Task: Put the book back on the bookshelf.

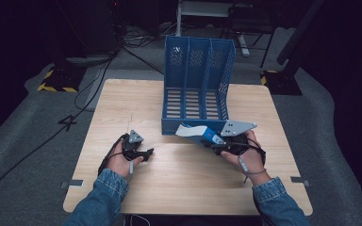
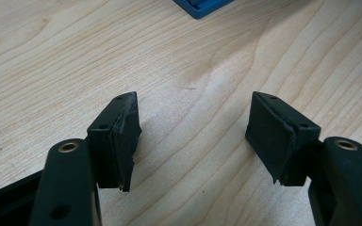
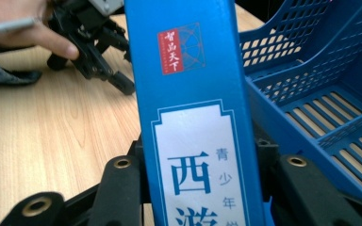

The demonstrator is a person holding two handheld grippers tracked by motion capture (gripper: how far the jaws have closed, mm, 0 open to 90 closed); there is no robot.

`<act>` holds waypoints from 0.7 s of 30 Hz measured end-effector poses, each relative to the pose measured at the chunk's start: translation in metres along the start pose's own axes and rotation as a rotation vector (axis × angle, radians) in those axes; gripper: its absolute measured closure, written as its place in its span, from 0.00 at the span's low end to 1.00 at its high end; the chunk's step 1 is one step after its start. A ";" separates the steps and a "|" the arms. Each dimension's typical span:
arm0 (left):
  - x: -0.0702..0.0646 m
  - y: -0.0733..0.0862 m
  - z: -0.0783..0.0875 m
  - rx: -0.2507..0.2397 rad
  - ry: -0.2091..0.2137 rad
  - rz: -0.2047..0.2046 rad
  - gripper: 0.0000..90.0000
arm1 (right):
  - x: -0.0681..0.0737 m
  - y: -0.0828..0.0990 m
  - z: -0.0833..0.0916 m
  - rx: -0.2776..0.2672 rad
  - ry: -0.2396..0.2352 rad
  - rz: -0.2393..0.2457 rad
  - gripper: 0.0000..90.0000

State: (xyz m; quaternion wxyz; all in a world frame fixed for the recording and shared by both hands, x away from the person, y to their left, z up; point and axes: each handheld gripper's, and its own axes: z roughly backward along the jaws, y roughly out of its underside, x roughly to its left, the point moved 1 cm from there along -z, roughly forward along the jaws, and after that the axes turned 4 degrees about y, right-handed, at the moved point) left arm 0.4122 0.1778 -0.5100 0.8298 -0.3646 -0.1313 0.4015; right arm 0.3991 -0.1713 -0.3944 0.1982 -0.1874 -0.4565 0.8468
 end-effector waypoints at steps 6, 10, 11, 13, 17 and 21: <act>0.003 0.000 0.000 -0.007 -0.025 0.033 0.38 | -0.006 -0.009 0.012 -0.012 0.008 -0.011 0.67; 0.009 0.000 0.001 -0.028 0.008 0.096 0.38 | -0.009 -0.023 0.023 0.011 0.057 -0.010 0.68; 0.010 0.000 0.001 -0.032 0.010 0.100 0.38 | -0.010 -0.025 0.025 0.008 0.063 -0.013 0.68; 0.009 0.000 0.001 -0.028 0.011 0.094 0.37 | -0.012 -0.028 0.027 0.005 0.064 -0.017 0.68; 0.003 -0.001 -0.002 -0.002 -0.030 0.027 0.34 | -0.017 -0.035 0.037 -0.019 0.072 -0.051 0.68; 0.003 -0.001 -0.002 0.002 -0.034 0.028 0.31 | -0.024 -0.042 0.047 -0.049 0.068 -0.101 0.68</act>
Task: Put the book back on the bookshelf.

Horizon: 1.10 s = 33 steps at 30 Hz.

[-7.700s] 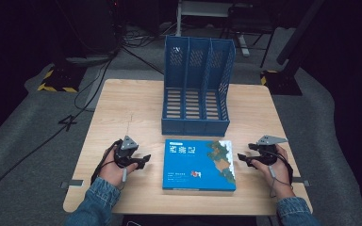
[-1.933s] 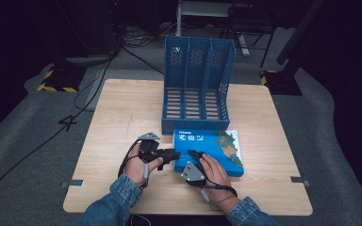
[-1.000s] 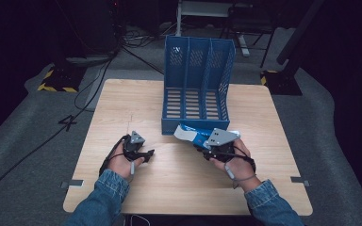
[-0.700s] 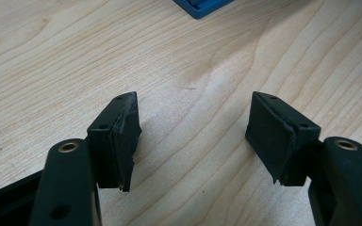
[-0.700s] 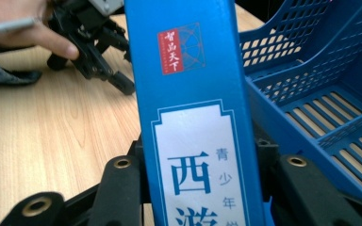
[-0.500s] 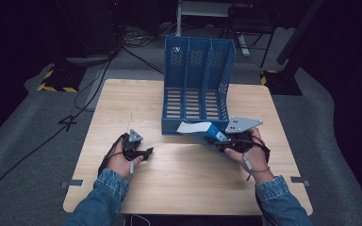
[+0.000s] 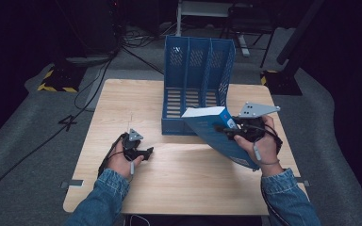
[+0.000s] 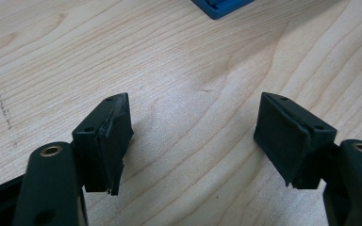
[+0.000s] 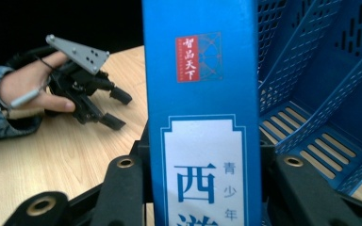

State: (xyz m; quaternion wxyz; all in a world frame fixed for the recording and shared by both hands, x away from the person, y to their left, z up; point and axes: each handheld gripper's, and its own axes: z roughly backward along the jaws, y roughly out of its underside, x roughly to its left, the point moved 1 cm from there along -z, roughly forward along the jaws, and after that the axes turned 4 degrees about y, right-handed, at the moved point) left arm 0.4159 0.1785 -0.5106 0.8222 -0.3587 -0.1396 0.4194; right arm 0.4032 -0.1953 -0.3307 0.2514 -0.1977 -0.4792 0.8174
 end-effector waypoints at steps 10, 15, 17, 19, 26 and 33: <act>0.000 0.000 0.000 0.002 -0.002 -0.003 0.31 | -0.008 -0.014 0.012 -0.043 -0.039 -0.078 0.68; 0.000 0.000 0.000 0.002 -0.002 -0.003 0.31 | -0.010 -0.024 0.017 -0.059 -0.024 -0.092 0.68; 0.000 0.000 0.000 0.002 -0.002 -0.003 0.31 | -0.013 -0.030 0.021 -0.070 -0.010 -0.110 0.68; 0.000 0.000 0.000 0.002 -0.002 -0.003 0.31 | -0.014 -0.034 0.024 -0.077 0.000 -0.121 0.68; 0.000 0.000 0.000 0.002 -0.002 -0.003 0.31 | -0.022 -0.048 0.032 -0.099 0.009 -0.138 0.68; 0.000 0.000 0.000 0.003 -0.001 -0.004 0.31 | -0.032 -0.060 0.037 -0.137 0.008 -0.159 0.68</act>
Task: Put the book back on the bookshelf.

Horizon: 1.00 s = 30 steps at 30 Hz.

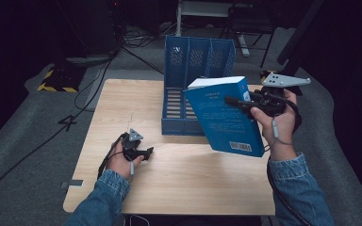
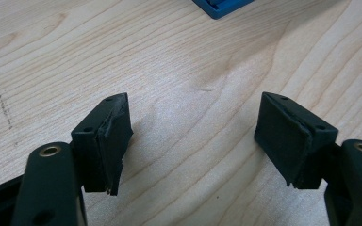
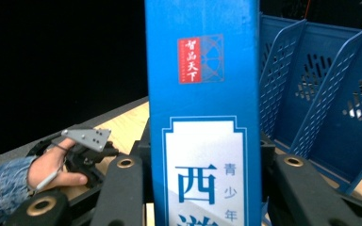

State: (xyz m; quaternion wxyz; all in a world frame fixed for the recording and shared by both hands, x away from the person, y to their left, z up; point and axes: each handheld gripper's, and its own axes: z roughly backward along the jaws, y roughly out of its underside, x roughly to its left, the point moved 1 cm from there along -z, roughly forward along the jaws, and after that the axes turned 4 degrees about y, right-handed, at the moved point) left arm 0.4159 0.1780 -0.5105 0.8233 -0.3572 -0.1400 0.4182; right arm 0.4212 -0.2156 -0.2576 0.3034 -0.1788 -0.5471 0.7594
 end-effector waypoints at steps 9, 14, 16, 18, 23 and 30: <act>0.000 0.000 0.000 0.004 0.005 -0.002 0.29 | -0.012 -0.018 -0.002 -0.045 0.009 -0.016 0.68; 0.000 0.000 0.000 0.001 0.003 -0.003 0.29 | -0.022 -0.027 -0.004 -0.054 0.030 -0.023 0.68; -0.001 0.000 0.000 0.001 0.003 -0.003 0.29 | -0.026 -0.030 -0.005 -0.064 0.040 -0.026 0.68; 0.000 0.000 0.000 0.004 0.008 -0.002 0.28 | -0.031 -0.033 -0.005 -0.075 0.046 -0.031 0.68; -0.001 0.000 -0.001 0.001 0.007 -0.003 0.27 | -0.045 -0.039 -0.007 -0.098 0.064 -0.050 0.68; -0.001 -0.001 -0.001 0.007 0.010 -0.005 0.26 | -0.062 -0.048 -0.019 -0.094 0.110 -0.065 0.68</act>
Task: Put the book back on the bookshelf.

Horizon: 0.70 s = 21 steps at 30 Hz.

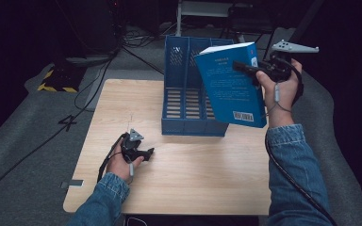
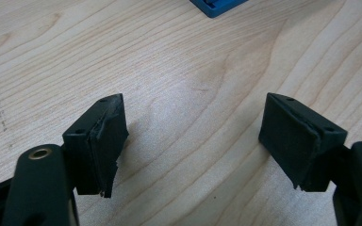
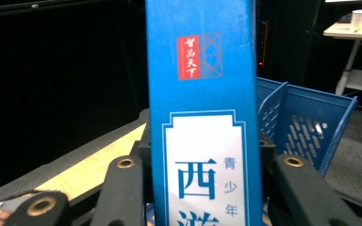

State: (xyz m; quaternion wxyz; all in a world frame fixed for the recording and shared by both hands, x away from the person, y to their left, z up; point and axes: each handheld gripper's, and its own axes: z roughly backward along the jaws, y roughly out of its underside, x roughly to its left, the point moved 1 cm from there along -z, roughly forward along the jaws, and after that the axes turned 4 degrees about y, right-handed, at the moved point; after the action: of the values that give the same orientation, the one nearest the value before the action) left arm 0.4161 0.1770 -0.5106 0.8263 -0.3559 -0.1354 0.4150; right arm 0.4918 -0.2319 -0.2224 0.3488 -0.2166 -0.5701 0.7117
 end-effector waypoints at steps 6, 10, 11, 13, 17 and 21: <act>0.000 0.000 0.000 0.005 0.000 -0.003 0.26 | -0.017 -0.005 -0.015 -0.005 0.034 -0.034 0.68; 0.000 0.000 0.000 0.002 0.001 -0.001 0.25 | -0.026 -0.007 -0.024 0.003 0.049 -0.036 0.68; 0.000 0.000 0.000 0.005 0.003 -0.001 0.25 | -0.028 -0.007 -0.026 -0.002 0.052 -0.041 0.68; 0.000 0.000 0.000 0.005 0.003 0.000 0.25 | -0.035 -0.005 -0.030 -0.014 0.056 -0.057 0.68; 0.000 0.000 0.000 0.004 0.003 -0.001 0.25 | -0.047 -0.003 -0.034 -0.033 0.070 -0.094 0.68; 0.000 0.000 0.000 0.005 0.003 0.000 0.25 | -0.057 -0.003 -0.035 -0.039 0.099 -0.120 0.68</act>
State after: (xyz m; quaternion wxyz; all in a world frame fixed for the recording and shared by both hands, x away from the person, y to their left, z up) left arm 0.4161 0.1768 -0.5105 0.8274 -0.3545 -0.1333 0.4146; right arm 0.5544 -0.2508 -0.2338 0.4144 -0.2238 -0.5778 0.6666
